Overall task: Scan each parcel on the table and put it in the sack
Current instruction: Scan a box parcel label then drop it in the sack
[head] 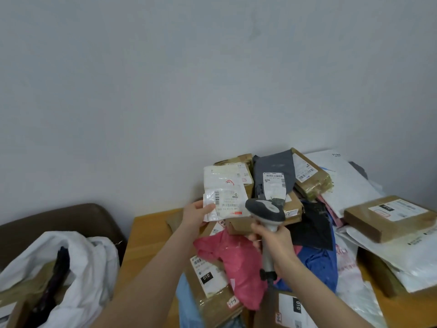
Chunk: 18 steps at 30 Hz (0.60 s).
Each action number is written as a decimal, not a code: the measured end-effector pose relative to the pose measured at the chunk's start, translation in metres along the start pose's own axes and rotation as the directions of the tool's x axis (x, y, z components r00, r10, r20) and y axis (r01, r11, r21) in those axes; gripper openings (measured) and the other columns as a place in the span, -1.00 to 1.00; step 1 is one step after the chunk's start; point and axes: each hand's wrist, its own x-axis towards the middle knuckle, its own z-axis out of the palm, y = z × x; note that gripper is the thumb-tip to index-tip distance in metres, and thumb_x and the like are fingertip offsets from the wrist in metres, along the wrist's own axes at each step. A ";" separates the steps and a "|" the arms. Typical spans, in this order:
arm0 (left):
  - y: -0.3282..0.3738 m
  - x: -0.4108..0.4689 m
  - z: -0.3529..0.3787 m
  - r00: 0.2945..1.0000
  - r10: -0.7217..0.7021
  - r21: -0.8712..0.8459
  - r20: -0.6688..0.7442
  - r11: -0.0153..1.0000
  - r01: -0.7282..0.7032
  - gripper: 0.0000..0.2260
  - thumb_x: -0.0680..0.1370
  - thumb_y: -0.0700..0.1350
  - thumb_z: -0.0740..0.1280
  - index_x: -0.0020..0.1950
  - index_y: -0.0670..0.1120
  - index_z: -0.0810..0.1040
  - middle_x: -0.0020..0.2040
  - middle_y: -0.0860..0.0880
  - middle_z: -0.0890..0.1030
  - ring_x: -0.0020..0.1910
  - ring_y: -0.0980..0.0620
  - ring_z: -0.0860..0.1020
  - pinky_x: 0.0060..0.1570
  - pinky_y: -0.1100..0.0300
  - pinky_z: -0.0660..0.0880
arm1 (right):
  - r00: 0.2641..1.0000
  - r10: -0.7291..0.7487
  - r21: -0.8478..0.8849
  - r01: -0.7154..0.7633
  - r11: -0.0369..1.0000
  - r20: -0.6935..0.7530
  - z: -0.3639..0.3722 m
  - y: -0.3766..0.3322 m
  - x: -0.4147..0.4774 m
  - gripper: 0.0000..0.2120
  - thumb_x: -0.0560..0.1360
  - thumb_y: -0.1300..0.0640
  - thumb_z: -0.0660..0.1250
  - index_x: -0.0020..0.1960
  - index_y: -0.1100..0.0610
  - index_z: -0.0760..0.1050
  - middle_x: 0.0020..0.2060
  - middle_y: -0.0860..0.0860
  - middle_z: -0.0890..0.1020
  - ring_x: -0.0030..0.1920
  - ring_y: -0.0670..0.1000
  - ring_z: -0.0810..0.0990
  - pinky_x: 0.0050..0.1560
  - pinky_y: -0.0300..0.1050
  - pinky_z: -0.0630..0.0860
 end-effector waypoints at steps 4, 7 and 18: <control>-0.006 -0.001 0.000 0.999 0.023 0.013 -0.044 1.000 -0.022 -0.89 0.49 -0.31 0.40 -0.11 -0.10 0.58 -0.24 -0.04 0.70 -0.27 0.02 0.69 -0.38 0.21 0.59 | 0.999 0.000 -0.091 0.004 0.996 0.049 0.002 0.010 -0.027 -0.91 0.47 0.31 0.41 -0.21 0.28 0.58 -0.48 0.11 0.60 -0.51 -0.02 0.52 -0.45 -0.20 0.48; -0.010 0.000 0.000 0.998 0.033 -0.002 -0.051 0.999 -0.033 -0.89 0.49 -0.31 0.40 -0.11 -0.12 0.58 -0.23 -0.05 0.69 -0.28 0.02 0.68 -0.38 0.21 0.59 | 0.998 0.028 -0.080 -0.023 0.997 0.065 0.007 0.011 -0.039 -0.90 0.47 0.32 0.39 -0.22 0.28 0.57 -0.48 0.12 0.59 -0.50 0.00 0.51 -0.43 -0.17 0.48; -0.015 -0.005 -0.002 0.995 0.034 -0.023 -0.094 0.999 -0.036 -0.89 0.49 -0.33 0.40 -0.10 -0.13 0.57 -0.21 -0.08 0.67 -0.31 0.03 0.67 -0.43 0.24 0.57 | 0.997 0.056 -0.132 -0.049 0.990 0.055 0.008 0.005 -0.048 -0.81 0.46 0.34 0.36 -0.34 0.26 0.52 -0.54 0.08 0.53 -0.54 0.00 0.44 -0.48 -0.17 0.40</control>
